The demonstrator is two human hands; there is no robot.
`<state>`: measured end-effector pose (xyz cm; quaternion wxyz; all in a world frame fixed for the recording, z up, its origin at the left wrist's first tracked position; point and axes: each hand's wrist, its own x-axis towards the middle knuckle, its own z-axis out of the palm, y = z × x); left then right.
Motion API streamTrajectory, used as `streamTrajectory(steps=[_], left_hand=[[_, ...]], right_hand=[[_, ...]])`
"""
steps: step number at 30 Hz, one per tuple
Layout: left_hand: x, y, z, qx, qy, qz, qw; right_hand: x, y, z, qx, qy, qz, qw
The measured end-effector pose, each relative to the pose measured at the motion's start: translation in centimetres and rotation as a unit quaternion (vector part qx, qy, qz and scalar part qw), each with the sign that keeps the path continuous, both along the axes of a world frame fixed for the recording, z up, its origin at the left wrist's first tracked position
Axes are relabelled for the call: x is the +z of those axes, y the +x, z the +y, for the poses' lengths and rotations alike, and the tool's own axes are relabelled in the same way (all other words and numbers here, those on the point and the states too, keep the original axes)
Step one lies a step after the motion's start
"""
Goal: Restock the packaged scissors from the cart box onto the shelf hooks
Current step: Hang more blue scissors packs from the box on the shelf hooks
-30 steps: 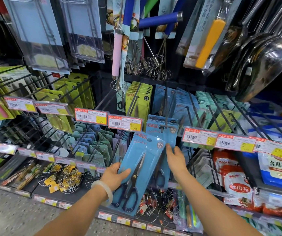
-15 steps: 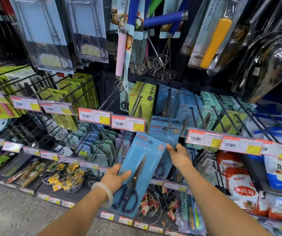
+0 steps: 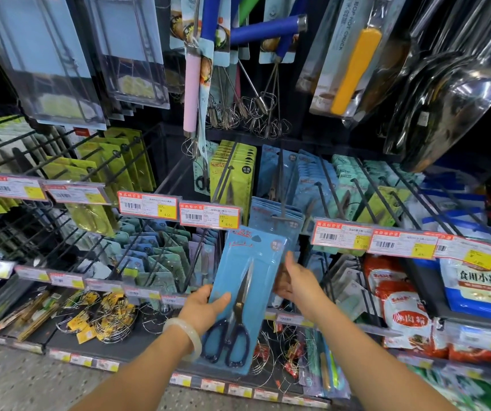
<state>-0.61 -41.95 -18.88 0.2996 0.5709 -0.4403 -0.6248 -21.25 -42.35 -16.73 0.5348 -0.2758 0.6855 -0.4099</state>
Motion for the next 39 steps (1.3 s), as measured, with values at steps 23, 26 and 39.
streamTrajectory(steps=[23,26,39], left_hand=[[1.6,-5.8,-1.6,-0.082,-0.12,-0.161,0.976],[1.3,-5.8,-1.5,-0.086,-0.11,-0.172,0.975],[1.5,-8.2,-6.3,-0.11,-0.042,-0.252,0.961]], right_hand=[[2.1,-1.3,1.4,0.031,-0.162,0.18,0.97],[1.7,-1.0,1.4,0.031,-0.137,0.191,0.972],[0.9,-0.7,-3.0,-0.012,-0.058,0.308,0.95]])
